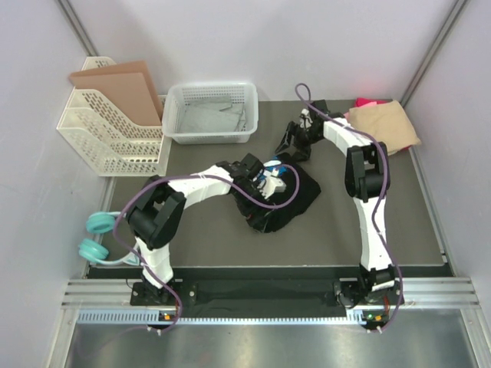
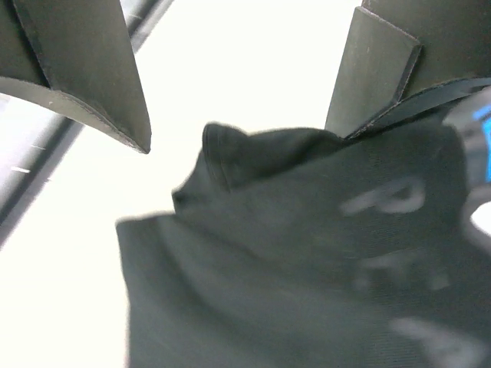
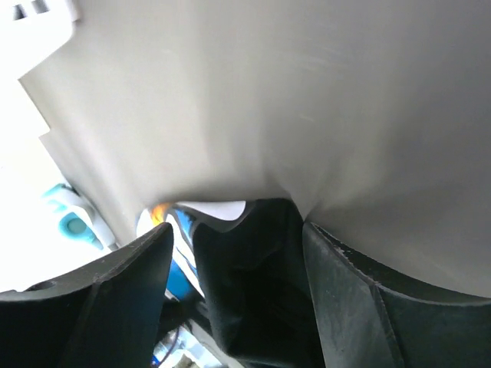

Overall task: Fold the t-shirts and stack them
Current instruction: Put the neatly folded tshirt into the corner of the board with the right arm

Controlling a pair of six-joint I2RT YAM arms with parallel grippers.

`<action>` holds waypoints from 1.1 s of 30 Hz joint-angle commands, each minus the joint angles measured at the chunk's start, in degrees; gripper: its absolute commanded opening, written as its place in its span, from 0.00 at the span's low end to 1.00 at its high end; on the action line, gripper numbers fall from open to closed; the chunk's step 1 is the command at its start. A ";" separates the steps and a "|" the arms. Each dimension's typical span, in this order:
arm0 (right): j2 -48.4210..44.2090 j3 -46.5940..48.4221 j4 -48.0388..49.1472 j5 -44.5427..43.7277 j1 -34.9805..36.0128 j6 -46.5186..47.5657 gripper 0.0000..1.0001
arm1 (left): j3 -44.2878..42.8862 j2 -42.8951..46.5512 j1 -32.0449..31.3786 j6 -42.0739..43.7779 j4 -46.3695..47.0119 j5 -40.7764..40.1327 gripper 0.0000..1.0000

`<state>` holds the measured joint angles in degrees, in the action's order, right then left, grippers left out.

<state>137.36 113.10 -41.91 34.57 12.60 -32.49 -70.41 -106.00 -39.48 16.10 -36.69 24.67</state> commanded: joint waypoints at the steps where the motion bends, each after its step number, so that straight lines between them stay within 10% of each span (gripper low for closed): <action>1: 4.85 4.23 -2.47 -1.35 3.65 2.61 0.72 | -5.17 -1.49 -3.14 -1.51 -4.61 10.31 0.99; 12: -5.68 5.47 -6.87 -8.45 -1.25 5.51 0.87 | -18.52 2.45 -2.01 3.15 -16.83 13.92 0.99; 18: -19.13 -1.63 -3.89 -7.77 -9.25 3.14 0.90 | -19.42 5.54 5.64 3.15 -7.48 8.57 0.99; 33: -50.51 -57.88 16.68 -5.13 -9.70 -1.52 0.91 | -26.45 -12.65 5.65 0.95 -2.60 -0.76 0.99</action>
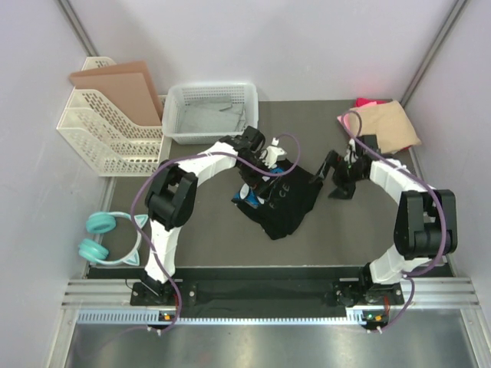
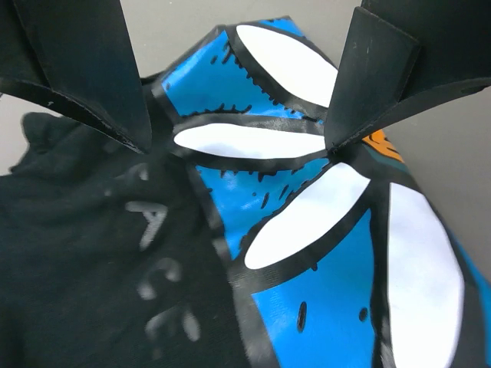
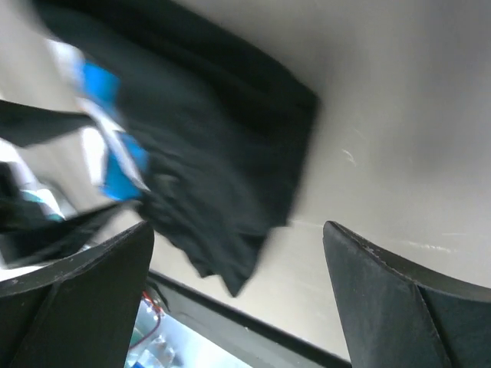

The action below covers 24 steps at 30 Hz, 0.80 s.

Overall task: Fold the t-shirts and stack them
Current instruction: Put the neatly folded tshirt into the corner of the board with the right arm

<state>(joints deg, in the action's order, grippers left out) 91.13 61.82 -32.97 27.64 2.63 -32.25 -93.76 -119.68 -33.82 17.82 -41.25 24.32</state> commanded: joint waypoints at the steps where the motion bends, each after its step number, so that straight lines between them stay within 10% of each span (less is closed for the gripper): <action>1: -4.64 -7.84 9.14 2.85 0.27 -2.02 0.91 | -2.49 1.03 -0.01 -0.60 2.14 -0.58 0.99; 24: 12.04 -11.29 21.45 3.92 4.48 -4.40 0.87 | 10.35 5.59 -0.10 0.72 6.45 -2.70 0.99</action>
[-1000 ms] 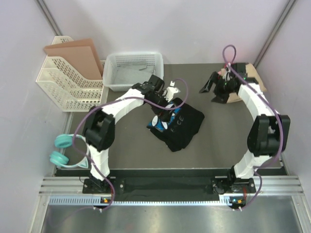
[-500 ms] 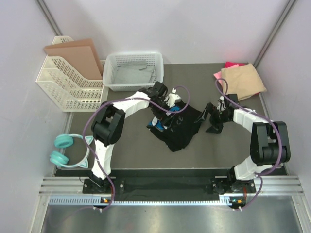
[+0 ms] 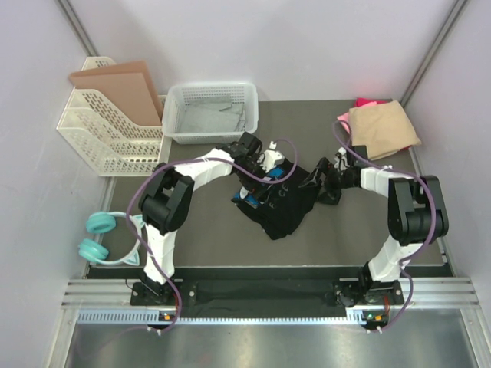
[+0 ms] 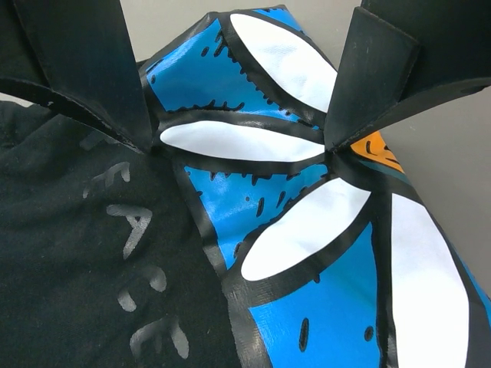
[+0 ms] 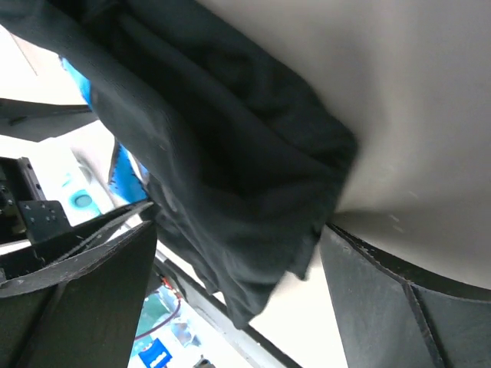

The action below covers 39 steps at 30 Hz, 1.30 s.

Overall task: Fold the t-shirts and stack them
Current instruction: Put the neatly folded tshirt into the corner of the board with the right arm

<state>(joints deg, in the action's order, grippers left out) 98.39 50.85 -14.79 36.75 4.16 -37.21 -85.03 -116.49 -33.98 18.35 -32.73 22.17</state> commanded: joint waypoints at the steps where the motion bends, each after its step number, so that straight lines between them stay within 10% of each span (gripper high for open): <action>1: 5.32 -0.14 4.14 -5.20 3.48 0.30 0.86 | 1.63 2.58 0.05 0.11 -2.07 -0.47 0.99; 17: 13.23 1.27 14.26 -4.59 13.15 -7.70 0.63 | 3.21 3.98 -0.74 0.20 -2.34 -0.38 0.99; 29: 15.87 1.18 19.97 -2.30 14.03 -11.83 0.00 | 4.09 8.21 -0.74 0.90 -4.27 -1.96 0.99; 39: 6.91 12.58 3.03 -3.00 3.50 -4.11 0.00 | 2.51 23.64 8.47 1.69 -9.89 -4.59 0.99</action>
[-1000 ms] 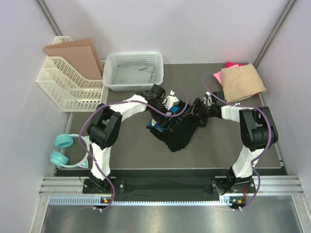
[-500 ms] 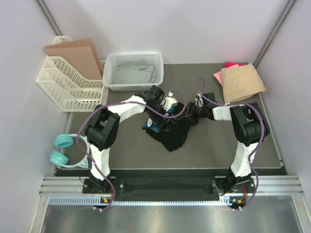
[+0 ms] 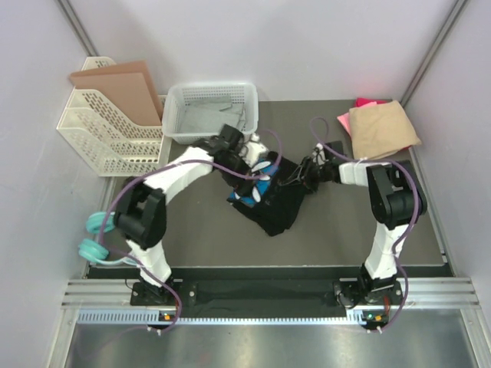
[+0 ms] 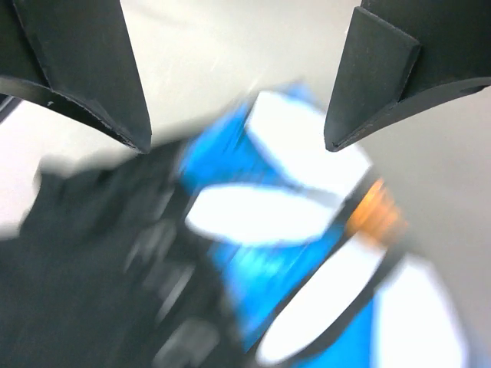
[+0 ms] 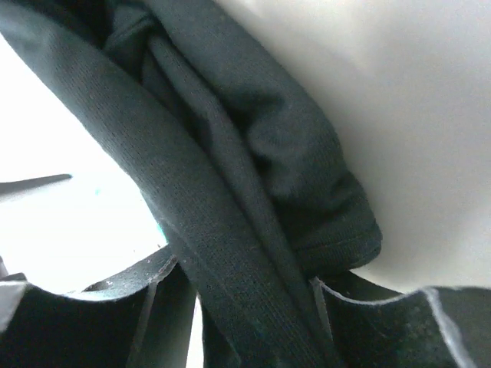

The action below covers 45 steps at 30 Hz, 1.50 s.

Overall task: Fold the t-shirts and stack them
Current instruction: Put the neatly folded tshirt into the corner of the board with the right arm

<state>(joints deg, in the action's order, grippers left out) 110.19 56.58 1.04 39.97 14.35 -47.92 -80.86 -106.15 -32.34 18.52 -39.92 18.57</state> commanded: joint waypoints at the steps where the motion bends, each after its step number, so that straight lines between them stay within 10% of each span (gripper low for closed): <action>1: -5.77 11.14 -14.99 -6.39 -9.83 8.09 0.00 | -1.93 14.90 9.55 2.04 -3.75 -0.90 0.99; 10: 0.61 38.32 -29.50 -4.11 -21.90 11.00 0.00 | 11.49 34.86 16.86 5.73 -5.69 -5.03 0.99; 24: 18.47 67.51 -36.99 6.96 -24.11 9.60 0.00 | 19.25 37.07 22.41 4.07 -5.34 -0.99 0.99; 35: 16.73 66.92 -14.25 22.79 -13.05 -6.46 0.00 | 20.65 36.01 22.49 2.31 -4.46 0.50 0.99; 45: 13.04 65.33 -5.54 22.08 -26.02 -15.61 0.00 | 23.81 37.68 22.49 2.48 -3.94 -1.34 0.99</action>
<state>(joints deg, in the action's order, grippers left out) 130.43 120.44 -14.33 60.51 -1.83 -57.89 -58.39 -70.00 -10.17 21.34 -46.15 17.45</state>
